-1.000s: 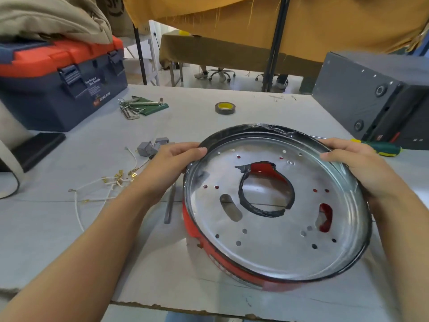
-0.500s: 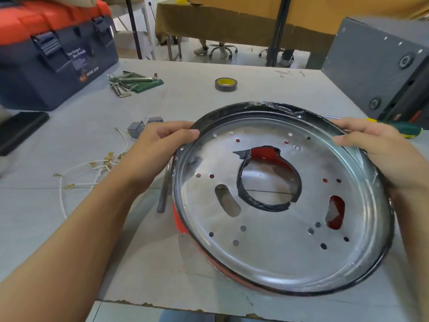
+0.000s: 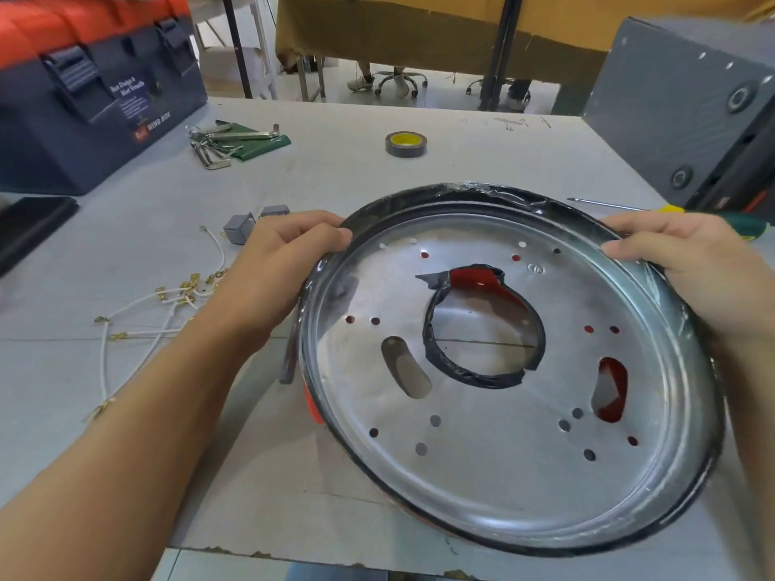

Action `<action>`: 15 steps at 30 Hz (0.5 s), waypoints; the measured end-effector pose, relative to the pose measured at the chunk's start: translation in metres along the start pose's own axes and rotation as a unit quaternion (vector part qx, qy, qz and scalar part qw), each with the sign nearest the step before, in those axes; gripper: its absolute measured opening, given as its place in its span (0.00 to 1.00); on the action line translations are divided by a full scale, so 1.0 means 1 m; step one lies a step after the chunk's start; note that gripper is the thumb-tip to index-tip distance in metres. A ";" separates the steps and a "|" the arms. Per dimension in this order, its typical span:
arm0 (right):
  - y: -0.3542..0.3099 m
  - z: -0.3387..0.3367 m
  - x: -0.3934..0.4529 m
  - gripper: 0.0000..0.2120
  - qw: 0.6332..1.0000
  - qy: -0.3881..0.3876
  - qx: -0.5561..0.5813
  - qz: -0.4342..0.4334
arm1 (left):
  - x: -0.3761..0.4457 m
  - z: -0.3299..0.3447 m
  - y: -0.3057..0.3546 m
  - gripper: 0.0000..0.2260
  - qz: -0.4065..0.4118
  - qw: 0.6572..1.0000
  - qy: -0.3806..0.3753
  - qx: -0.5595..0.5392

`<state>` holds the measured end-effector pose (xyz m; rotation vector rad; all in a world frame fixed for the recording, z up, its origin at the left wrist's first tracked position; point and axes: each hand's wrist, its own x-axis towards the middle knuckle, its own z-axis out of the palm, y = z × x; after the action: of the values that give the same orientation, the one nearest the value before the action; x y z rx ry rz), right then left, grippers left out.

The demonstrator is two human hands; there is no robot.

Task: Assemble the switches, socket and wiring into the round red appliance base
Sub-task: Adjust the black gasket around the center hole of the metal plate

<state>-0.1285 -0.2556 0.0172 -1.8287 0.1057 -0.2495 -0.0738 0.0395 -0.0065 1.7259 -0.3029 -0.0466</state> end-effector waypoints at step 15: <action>0.012 -0.005 0.001 0.08 0.994 -0.031 -0.102 0.007 | -0.003 -0.002 0.002 0.11 -0.024 0.994 -0.020 0.100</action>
<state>-0.1276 -0.2640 0.0068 -2.0355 0.1038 -0.1776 -0.0770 0.0415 -0.0047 1.9334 -0.3040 -0.0875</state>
